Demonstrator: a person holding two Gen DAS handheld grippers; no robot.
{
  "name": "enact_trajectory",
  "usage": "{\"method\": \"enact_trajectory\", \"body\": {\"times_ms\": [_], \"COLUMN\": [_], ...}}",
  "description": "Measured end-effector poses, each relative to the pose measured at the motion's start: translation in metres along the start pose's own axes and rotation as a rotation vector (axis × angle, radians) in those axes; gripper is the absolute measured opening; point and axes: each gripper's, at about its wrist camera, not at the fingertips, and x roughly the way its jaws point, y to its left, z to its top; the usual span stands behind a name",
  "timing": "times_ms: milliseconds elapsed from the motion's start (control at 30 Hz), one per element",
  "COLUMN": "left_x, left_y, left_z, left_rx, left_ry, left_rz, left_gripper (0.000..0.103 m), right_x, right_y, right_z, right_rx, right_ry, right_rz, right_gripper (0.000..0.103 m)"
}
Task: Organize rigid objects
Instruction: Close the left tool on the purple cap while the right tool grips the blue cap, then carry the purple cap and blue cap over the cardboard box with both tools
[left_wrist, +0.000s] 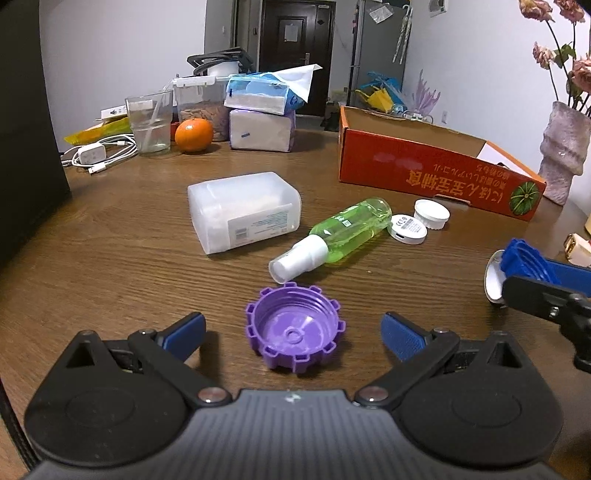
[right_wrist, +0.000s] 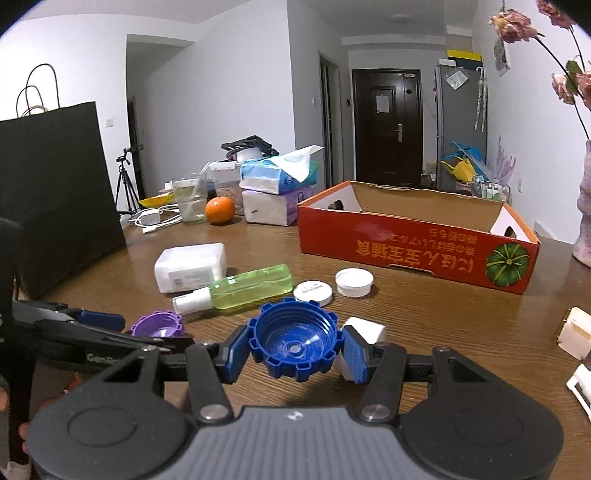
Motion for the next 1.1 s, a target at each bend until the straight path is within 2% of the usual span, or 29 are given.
{"method": "enact_trajectory", "body": {"times_ms": [133,333,533,733,1100], "left_x": [0.004,0.004,0.002,-0.001,-0.011], "left_y": [-0.004,-0.01,-0.014,-0.011,-0.012], "left_z": [0.001,0.002,0.002,0.002,0.004], "left_rx": [-0.007,-0.017,-0.005,-0.025,-0.037], "left_ry": [0.009,0.0,-0.007,-0.008,-0.048], "left_rz": [-0.007,-0.007,-0.021,-0.036,-0.019], "left_gripper": [0.098,0.084,0.055,0.055,0.055], "right_x": [-0.003,-0.002,-0.001,0.001,-0.001], "right_y": [-0.004,-0.005,-0.003,-0.003,-0.006], "right_z": [0.0,-0.002,-0.002,-0.002,-0.002], "right_rx": [0.007,0.007,0.004,0.005,0.011], "right_ry": [-0.004,-0.004,0.001,0.002,-0.006], "right_rz": [-0.006,-0.009,-0.017,-0.025,-0.034], "right_gripper": [0.053,0.053,0.053,0.053,0.053]}}
